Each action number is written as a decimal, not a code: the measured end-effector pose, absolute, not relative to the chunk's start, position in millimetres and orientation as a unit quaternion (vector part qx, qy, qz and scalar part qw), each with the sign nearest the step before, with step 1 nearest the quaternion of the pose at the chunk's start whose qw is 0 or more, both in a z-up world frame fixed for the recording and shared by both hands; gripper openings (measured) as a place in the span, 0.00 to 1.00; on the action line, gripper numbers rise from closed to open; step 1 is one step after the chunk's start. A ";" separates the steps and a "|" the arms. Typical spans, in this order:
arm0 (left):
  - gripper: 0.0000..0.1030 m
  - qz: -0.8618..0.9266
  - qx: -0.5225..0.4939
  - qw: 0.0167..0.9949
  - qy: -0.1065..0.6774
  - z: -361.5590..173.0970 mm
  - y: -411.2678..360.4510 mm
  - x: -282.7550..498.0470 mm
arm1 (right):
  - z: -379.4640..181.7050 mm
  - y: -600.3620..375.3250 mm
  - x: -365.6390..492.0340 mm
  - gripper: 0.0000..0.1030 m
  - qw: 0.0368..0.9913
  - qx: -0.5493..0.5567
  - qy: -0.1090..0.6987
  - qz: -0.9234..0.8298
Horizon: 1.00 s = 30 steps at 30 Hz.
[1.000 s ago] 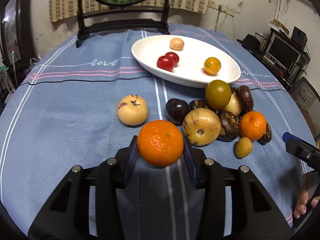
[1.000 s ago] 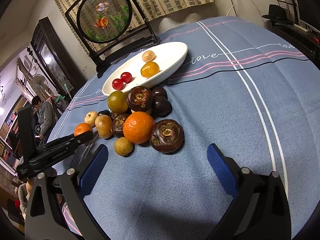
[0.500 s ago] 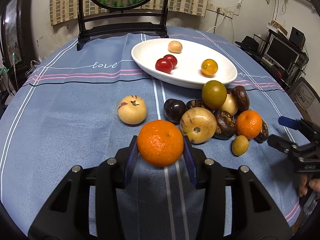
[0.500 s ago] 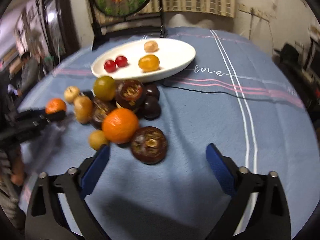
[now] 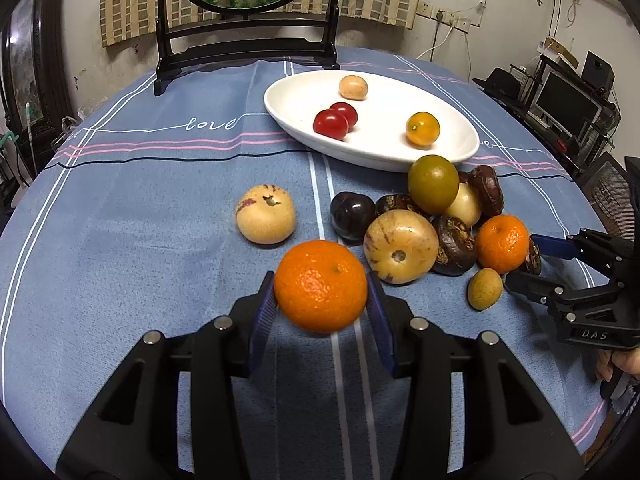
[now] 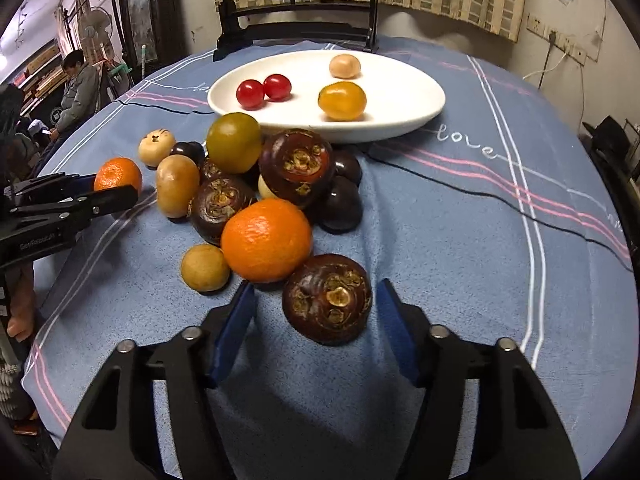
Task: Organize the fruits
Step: 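Grasp the dark brown round fruit with the right gripper while the left gripper holds the mandarin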
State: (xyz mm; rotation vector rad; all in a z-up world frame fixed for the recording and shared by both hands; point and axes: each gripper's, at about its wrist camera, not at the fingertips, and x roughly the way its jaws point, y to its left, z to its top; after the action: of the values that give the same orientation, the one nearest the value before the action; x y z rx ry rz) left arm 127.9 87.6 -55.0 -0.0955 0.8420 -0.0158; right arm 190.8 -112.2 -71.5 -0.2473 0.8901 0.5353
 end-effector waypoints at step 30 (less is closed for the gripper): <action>0.43 -0.005 -0.046 0.912 0.407 -54.2 86.8 126.6 | -65.6 -131.5 174.8 0.39 0.865 -0.084 0.425 0.255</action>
State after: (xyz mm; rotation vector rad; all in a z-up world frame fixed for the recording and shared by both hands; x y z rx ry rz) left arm 126.6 86.8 -54.2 -0.0956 0.8376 -0.0108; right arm 174.8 -131.5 -65.6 -0.1756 0.8905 0.5341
